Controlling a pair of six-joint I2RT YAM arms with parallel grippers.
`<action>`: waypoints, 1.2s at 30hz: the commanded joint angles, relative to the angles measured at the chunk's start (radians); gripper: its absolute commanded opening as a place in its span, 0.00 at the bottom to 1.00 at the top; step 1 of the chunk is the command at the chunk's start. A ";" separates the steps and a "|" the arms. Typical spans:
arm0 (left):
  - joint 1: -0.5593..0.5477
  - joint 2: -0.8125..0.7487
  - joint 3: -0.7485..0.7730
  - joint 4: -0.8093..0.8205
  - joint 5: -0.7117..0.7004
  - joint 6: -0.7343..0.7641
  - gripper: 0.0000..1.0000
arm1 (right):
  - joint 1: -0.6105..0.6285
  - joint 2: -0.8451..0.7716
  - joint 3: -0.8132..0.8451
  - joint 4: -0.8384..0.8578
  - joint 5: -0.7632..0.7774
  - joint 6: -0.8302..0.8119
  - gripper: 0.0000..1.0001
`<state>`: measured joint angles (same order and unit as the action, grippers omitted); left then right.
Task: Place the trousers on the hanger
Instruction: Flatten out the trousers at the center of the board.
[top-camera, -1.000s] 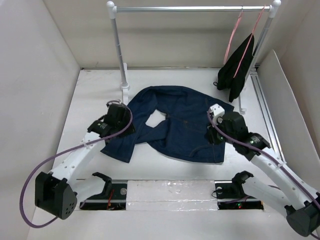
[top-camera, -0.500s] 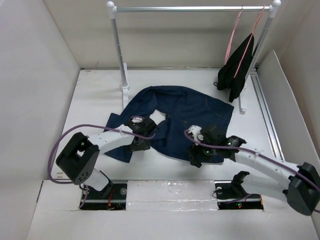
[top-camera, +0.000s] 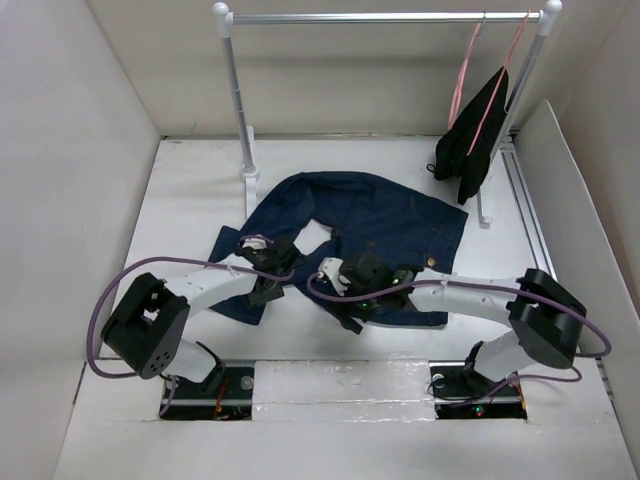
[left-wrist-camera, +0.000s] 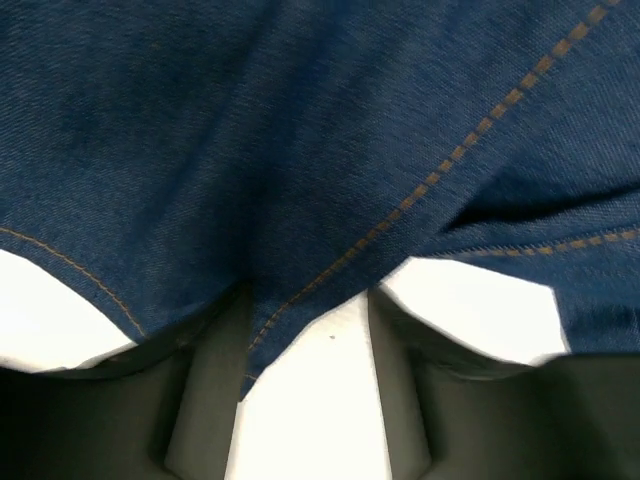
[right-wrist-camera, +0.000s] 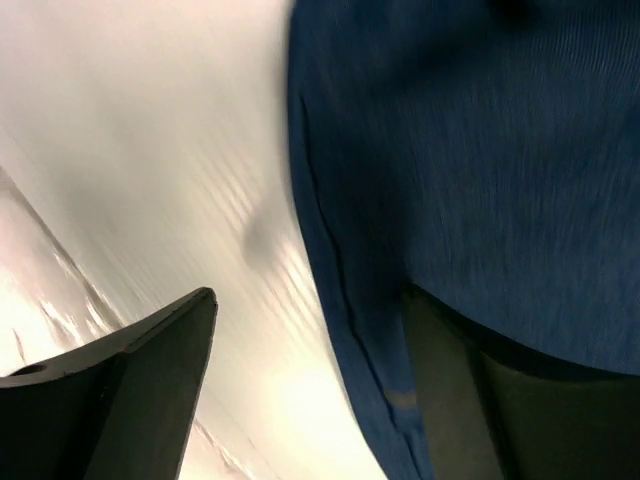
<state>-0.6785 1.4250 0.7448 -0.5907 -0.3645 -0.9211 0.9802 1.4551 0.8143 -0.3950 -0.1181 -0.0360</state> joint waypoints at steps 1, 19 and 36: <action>0.029 -0.037 -0.038 -0.026 -0.054 -0.056 0.37 | 0.054 0.054 0.088 0.051 0.141 -0.015 0.78; 0.488 -0.115 0.330 -0.083 -0.183 0.185 0.00 | 0.054 -0.352 -0.161 -0.203 0.167 0.166 0.00; 0.493 0.216 1.281 -0.175 -0.422 0.467 0.00 | 0.054 -0.072 0.009 0.033 0.195 0.009 0.89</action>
<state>-0.1982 1.5791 1.8965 -0.7307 -0.6964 -0.5468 1.0344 1.2942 0.7536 -0.4866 0.0784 0.0414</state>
